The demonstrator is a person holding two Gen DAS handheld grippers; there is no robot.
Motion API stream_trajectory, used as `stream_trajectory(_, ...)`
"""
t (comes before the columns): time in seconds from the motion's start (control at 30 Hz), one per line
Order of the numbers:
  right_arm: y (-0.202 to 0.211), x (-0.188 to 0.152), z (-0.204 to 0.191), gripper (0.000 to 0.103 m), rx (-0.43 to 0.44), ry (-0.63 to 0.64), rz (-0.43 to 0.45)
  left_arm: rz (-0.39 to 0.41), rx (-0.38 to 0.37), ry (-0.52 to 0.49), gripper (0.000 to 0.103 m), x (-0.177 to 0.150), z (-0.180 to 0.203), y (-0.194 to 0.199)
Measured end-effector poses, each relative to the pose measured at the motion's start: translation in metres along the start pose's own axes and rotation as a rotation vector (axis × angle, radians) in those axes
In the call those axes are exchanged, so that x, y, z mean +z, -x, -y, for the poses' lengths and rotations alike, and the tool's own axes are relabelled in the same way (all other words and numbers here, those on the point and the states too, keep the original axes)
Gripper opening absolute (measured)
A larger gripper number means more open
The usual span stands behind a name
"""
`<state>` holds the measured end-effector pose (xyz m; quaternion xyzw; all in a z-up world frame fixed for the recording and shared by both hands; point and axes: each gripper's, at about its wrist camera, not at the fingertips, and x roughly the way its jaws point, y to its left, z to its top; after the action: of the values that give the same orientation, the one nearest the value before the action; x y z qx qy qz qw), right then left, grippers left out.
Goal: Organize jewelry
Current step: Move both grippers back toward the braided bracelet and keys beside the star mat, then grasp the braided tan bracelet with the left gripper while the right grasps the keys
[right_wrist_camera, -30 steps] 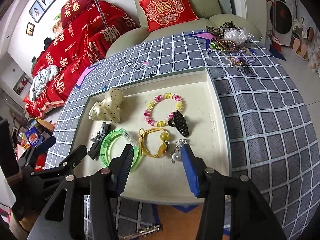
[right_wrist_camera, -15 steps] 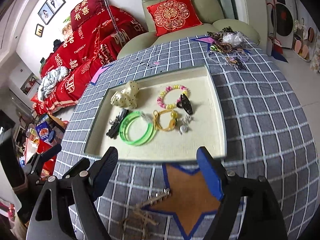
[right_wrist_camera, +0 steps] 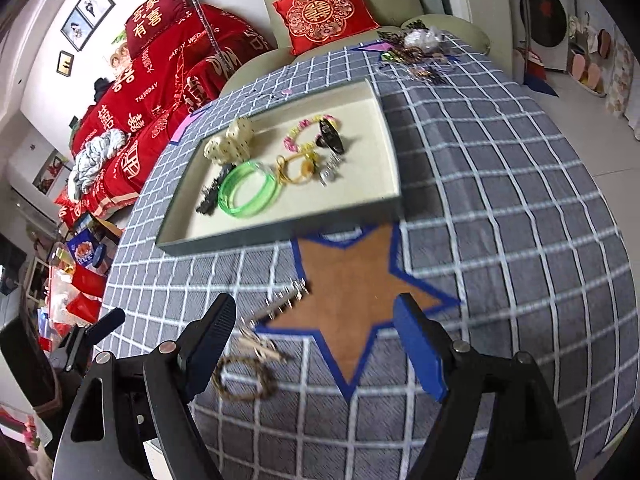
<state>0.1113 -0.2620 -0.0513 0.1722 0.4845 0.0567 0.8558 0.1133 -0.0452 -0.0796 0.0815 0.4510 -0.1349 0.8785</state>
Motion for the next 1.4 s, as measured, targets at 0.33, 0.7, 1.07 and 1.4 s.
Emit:
stream_trajectory(0.33,0.006,-0.026,0.022,0.083,-0.004,-0.034,-0.04,-0.015,-0.046,-0.064,0.103,-0.016,0.032,-0.003)
stream_trajectory(0.7,0.007,-0.028,0.03,0.083,-0.012,-0.049,-0.046,-0.07,-0.073,-0.112,0.094,-0.019,0.06,-0.026)
stream_trajectory(1.07,-0.006,-0.022,0.028,0.083,-0.012,-0.06,-0.071,-0.056,-0.125,-0.125,0.064,-0.017,0.066,-0.024)
stream_trajectory(1.4,-0.02,-0.022,0.021,0.083,-0.023,-0.056,-0.092,-0.034,-0.115,-0.108,0.018,-0.019,0.052,-0.02)
